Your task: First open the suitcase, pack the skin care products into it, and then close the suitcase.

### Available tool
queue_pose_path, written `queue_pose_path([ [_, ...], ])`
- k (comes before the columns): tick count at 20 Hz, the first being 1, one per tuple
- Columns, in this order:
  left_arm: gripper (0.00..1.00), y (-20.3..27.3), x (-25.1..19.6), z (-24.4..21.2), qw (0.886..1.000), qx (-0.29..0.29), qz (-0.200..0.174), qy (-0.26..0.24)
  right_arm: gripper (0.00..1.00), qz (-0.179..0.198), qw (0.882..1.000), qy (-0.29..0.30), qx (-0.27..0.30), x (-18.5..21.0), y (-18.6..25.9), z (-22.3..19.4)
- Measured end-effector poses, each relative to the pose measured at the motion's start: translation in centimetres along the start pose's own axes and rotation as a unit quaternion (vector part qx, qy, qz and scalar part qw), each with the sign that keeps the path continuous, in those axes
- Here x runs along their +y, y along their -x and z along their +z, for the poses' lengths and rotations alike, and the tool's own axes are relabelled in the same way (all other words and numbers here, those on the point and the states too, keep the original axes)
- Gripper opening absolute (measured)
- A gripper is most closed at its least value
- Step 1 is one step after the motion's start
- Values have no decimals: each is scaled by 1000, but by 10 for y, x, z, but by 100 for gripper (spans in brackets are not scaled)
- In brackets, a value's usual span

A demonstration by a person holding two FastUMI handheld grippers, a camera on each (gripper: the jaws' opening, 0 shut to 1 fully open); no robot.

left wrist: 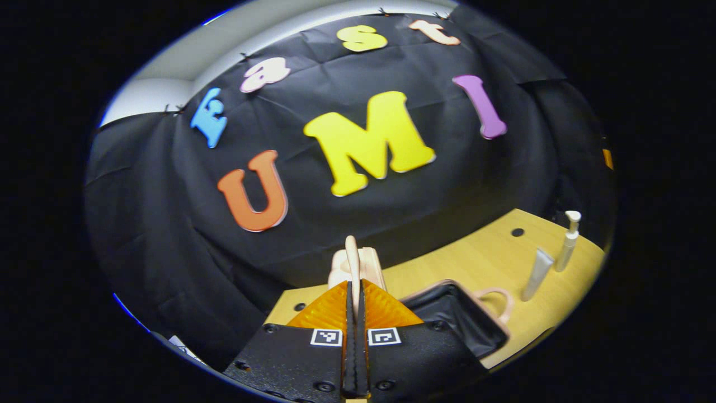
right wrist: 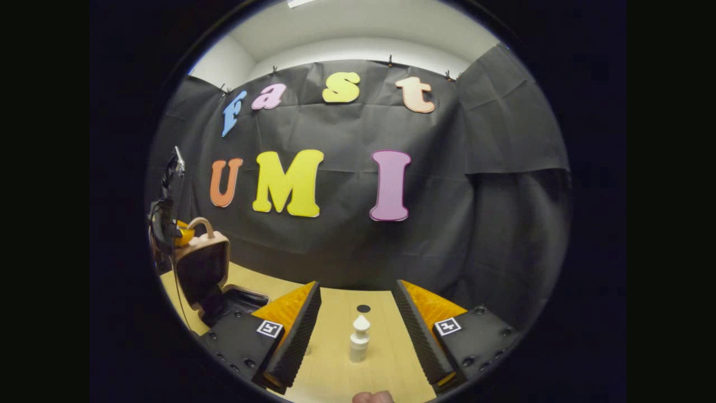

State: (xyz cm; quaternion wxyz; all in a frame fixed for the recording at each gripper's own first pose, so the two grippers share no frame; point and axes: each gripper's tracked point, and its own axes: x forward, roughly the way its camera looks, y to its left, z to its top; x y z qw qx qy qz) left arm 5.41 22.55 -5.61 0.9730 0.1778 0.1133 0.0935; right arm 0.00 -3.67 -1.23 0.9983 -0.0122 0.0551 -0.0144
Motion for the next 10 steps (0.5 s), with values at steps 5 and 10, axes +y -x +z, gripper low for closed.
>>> queue_pose_path([
  [5,2,-39,119,-101,991,28,57,122,79,12,998,54,-17,41,4,14],
  [10,3,-74,150,-217,967,95,48,230,79,25,996,83,-10,82,10,15],
])
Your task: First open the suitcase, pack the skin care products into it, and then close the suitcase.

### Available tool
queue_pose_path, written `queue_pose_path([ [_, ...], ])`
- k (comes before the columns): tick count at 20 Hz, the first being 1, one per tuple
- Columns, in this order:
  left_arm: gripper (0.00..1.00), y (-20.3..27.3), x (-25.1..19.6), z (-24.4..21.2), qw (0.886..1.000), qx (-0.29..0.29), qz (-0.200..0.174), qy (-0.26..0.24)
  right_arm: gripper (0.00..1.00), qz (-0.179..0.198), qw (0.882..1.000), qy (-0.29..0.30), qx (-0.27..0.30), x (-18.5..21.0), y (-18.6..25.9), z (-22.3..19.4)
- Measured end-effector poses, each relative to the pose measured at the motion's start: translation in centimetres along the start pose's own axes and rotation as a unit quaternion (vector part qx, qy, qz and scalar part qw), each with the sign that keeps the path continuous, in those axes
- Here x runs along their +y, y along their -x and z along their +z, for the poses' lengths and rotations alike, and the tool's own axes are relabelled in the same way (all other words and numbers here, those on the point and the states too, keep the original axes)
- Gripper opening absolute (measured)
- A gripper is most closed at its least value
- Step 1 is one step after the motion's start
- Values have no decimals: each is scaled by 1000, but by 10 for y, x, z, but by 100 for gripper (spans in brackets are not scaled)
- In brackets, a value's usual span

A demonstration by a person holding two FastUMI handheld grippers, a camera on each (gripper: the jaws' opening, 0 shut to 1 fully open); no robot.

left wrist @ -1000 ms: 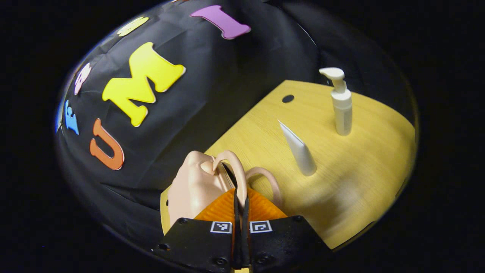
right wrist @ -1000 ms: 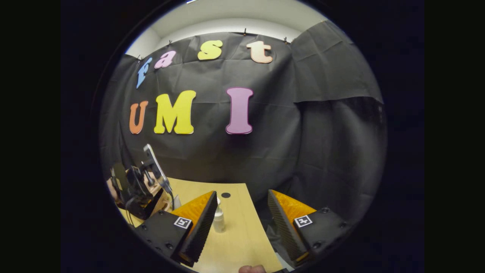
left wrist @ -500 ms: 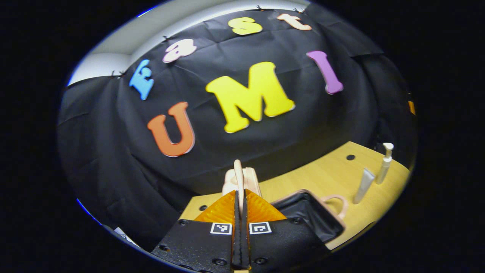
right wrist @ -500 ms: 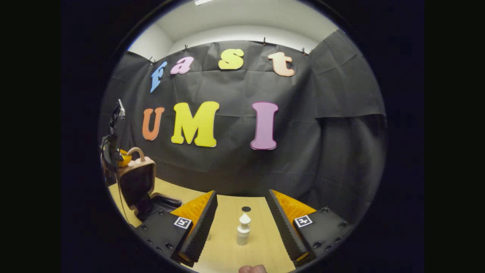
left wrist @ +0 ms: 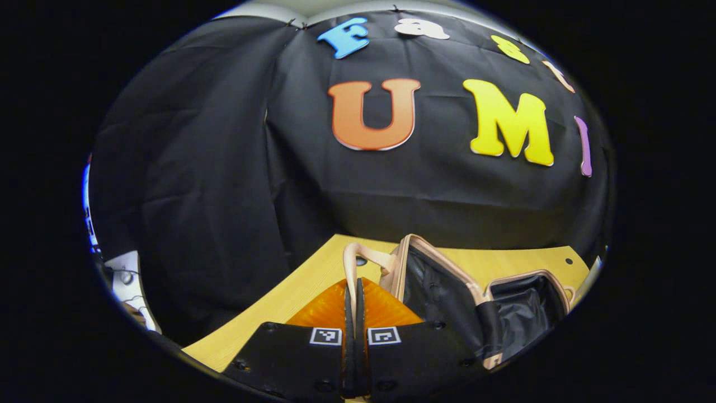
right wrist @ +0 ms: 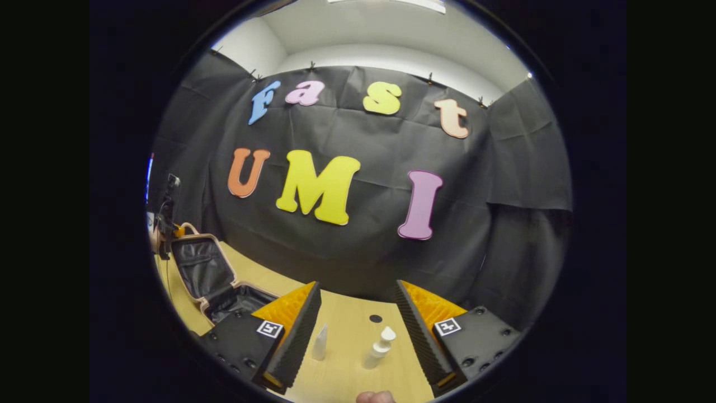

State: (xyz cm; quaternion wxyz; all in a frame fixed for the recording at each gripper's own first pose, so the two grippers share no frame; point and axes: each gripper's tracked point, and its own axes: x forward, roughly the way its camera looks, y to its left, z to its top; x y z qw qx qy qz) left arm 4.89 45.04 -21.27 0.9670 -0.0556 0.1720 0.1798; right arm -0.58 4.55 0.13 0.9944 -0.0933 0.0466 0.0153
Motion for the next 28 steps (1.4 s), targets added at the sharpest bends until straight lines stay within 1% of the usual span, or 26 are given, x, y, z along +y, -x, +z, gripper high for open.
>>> queue_pose_path([
  [2,3,-22,16,-32,998,23,-8,51,79,3,1000,7,8,9,1,-2],
  [4,3,-35,30,-67,994,55,-15,96,80,4,1000,15,20,16,0,-8],
  [6,4,-44,33,-97,989,89,-19,118,80,5,999,20,29,19,-2,-11],
  [7,5,-45,33,-108,987,102,-21,121,80,5,999,21,29,21,-5,-12],
  [8,7,-45,35,-117,986,115,-22,119,80,5,999,20,33,22,-7,-13],
  [9,9,-46,38,-114,987,108,-20,118,80,8,999,17,36,24,-9,-16],
  [11,22,-41,48,-116,989,116,4,89,80,17,999,6,43,27,-10,-22],
  [12,21,-37,53,-114,990,118,16,72,80,15,999,3,46,26,-11,-25],
  [13,58,-30,55,-106,992,113,21,58,80,16,999,-3,46,23,-12,-26],
  [15,86,-13,44,-72,996,82,23,31,80,15,999,-18,44,19,-13,-29],
  [16,100,4,32,-50,998,55,23,15,80,14,999,-26,42,16,-14,-30],
  [19,98,53,-27,5,1000,-12,14,-18,80,15,998,-48,37,5,-19,-35],
  [22,98,102,-105,34,998,-50,-8,-29,80,12,998,-60,25,-16,-19,-36],
  [24,98,129,-160,35,998,-60,-25,-17,80,7,997,-69,19,-36,-18,-41],
  [26,98,155,-221,30,996,-65,-58,-14,80,-3,997,-74,20,-60,-15,-49],
  [28,98,177,-276,24,993,-68,-92,-27,79,-13,997,-74,26,-84,-12,-61],
])
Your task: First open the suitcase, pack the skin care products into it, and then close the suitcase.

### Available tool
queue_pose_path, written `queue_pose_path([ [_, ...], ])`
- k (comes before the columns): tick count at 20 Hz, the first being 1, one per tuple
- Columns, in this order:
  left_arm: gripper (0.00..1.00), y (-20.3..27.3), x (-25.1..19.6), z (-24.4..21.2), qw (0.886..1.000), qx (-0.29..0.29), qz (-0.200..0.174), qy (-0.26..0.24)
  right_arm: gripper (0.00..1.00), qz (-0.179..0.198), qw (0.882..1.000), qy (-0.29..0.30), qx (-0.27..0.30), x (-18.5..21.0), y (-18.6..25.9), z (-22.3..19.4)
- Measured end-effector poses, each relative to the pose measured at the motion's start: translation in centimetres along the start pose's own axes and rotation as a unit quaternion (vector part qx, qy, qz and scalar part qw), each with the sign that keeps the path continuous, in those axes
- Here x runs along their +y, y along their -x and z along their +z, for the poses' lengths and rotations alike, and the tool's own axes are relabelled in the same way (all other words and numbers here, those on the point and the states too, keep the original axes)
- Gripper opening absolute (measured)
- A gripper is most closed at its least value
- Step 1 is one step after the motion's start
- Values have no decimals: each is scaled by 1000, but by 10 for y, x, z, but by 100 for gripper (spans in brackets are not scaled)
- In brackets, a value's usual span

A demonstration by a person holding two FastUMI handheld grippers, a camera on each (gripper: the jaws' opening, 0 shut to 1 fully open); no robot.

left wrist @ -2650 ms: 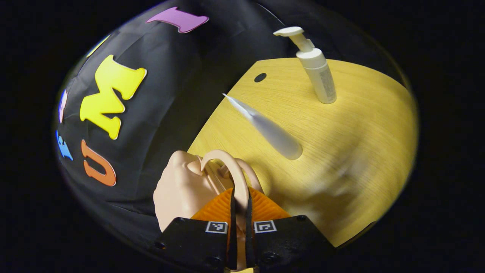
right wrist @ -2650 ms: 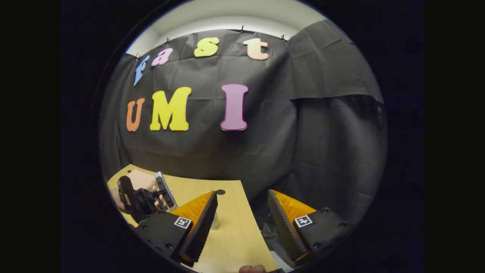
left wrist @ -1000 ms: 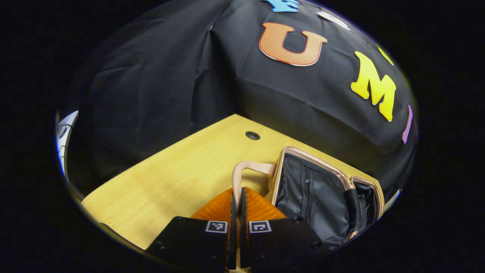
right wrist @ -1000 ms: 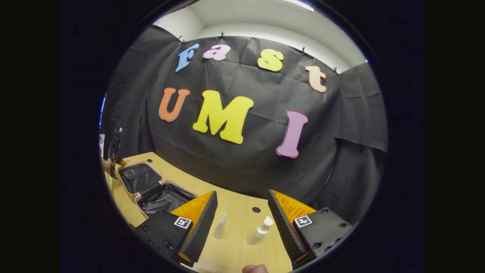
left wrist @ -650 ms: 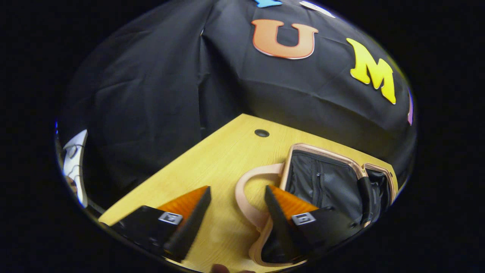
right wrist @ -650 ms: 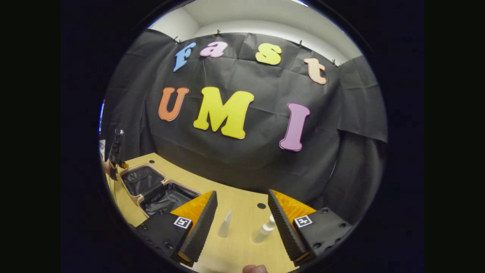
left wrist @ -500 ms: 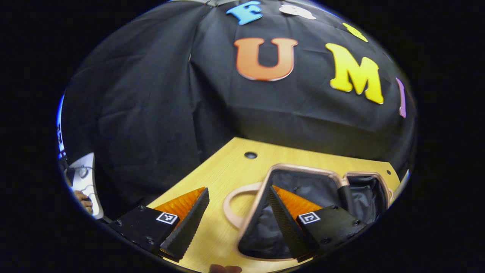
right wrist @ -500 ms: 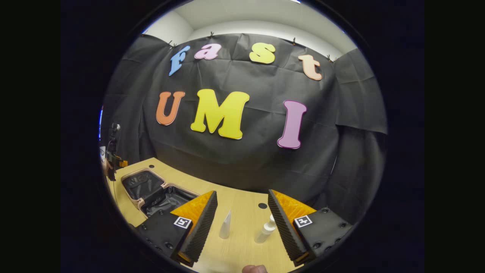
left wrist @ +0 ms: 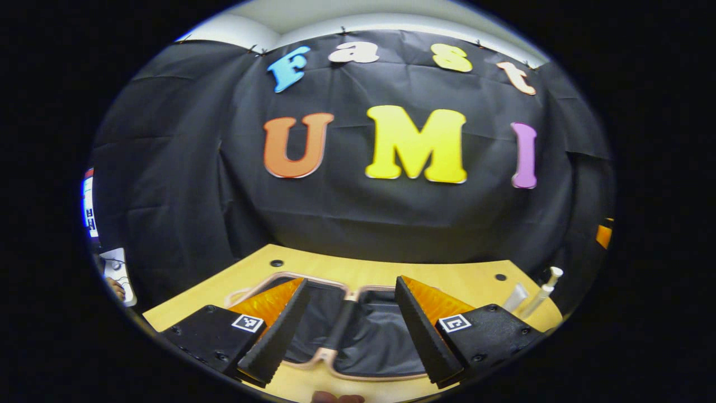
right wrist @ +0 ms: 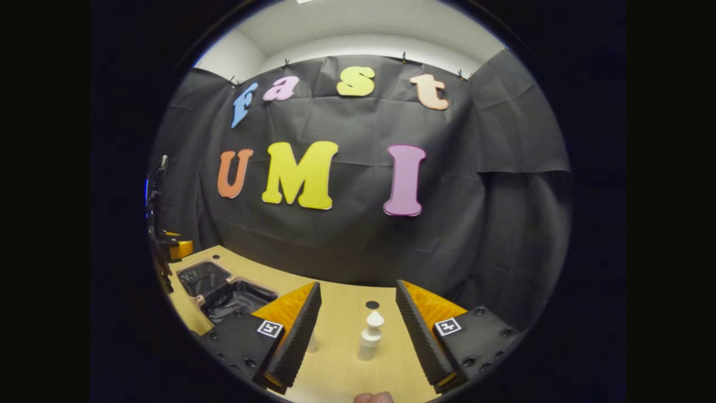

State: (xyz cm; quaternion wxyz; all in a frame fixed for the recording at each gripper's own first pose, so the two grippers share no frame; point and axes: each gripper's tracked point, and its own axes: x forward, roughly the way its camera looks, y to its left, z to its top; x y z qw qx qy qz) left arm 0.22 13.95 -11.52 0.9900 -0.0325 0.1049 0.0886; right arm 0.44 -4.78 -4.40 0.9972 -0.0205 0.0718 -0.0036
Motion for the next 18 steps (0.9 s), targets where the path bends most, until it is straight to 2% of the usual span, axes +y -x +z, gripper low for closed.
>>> queue_pose_path([
  [4,98,11,-111,-23,997,0,-77,-14,80,-15,999,4,32,-46,8,-29],
  [7,98,7,-185,-59,991,29,-132,-8,80,-34,998,0,45,-72,10,-44],
  [9,98,1,-220,-86,987,58,-152,-5,80,-42,997,-4,58,-84,11,-54],
  [13,98,-14,-260,-123,982,89,-164,-6,80,-52,995,8,81,-110,23,-73],
  [15,98,-27,-265,-145,982,105,-155,-14,80,-62,994,9,94,-125,29,-80],
  [18,98,-47,-269,-181,980,146,-136,10,80,-73,992,12,107,-141,32,-88],
])
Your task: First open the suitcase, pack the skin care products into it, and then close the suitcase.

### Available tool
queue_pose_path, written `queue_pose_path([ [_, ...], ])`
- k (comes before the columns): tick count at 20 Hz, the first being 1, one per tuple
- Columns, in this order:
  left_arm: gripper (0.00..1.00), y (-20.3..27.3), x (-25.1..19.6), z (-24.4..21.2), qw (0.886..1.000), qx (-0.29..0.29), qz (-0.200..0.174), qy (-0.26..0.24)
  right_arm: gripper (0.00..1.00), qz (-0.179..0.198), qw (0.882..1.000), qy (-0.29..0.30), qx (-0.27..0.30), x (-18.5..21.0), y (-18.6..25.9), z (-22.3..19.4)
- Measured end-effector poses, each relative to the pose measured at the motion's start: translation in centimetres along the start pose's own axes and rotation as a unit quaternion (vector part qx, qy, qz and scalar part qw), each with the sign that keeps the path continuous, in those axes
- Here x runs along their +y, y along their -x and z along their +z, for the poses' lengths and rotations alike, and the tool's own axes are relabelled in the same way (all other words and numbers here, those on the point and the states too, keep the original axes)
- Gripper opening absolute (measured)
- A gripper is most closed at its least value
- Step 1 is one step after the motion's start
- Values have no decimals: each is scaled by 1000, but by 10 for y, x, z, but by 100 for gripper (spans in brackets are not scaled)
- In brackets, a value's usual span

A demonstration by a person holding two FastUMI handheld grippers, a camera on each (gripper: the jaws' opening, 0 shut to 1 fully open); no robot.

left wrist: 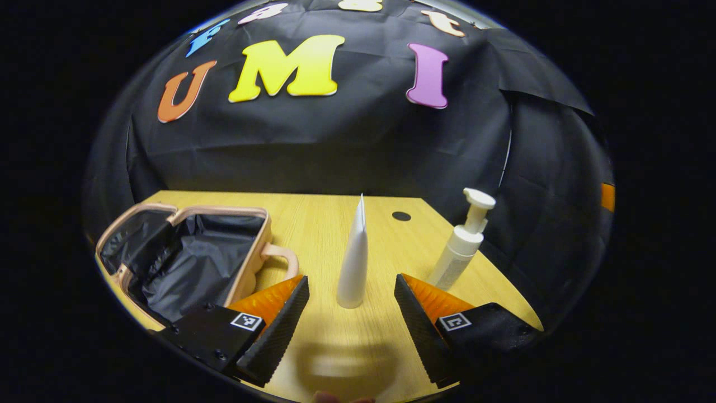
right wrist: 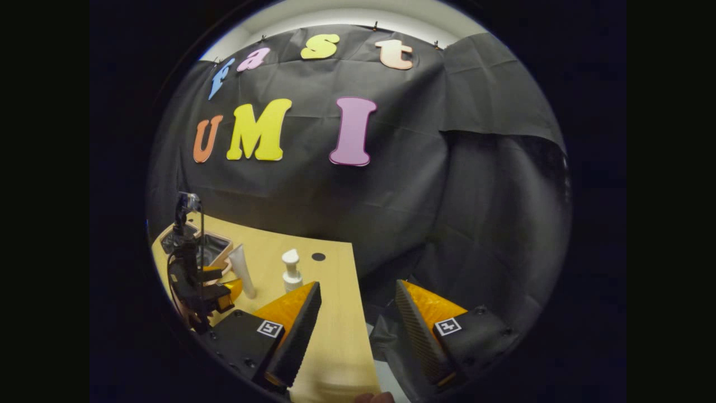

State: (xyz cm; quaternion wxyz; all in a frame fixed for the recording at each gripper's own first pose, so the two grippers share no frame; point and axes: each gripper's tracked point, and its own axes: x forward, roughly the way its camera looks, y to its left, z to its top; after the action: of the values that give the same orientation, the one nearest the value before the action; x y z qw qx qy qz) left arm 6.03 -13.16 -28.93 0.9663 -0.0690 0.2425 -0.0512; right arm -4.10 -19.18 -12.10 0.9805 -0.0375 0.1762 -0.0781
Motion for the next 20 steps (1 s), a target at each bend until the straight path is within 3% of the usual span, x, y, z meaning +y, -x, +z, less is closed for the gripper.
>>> queue_pose_path([
  [3,99,-23,4,-12,1000,16,14,8,80,1,1000,1,9,0,-3,-6],
  [7,98,-55,9,-22,999,31,24,-18,80,11,1000,9,22,3,-5,-13],
  [13,89,-76,6,-33,998,50,19,-21,80,-3,999,-3,36,-7,-13,-19],
  [15,79,-77,8,-31,998,52,16,-21,80,-4,999,-4,38,-5,-14,-19],
  [18,55,-80,1,-32,998,59,3,-30,80,-1,999,-16,47,-1,-16,-23],
  [20,49,-74,-3,-33,997,68,-7,-31,80,-2,999,-18,44,1,-17,-20],
])
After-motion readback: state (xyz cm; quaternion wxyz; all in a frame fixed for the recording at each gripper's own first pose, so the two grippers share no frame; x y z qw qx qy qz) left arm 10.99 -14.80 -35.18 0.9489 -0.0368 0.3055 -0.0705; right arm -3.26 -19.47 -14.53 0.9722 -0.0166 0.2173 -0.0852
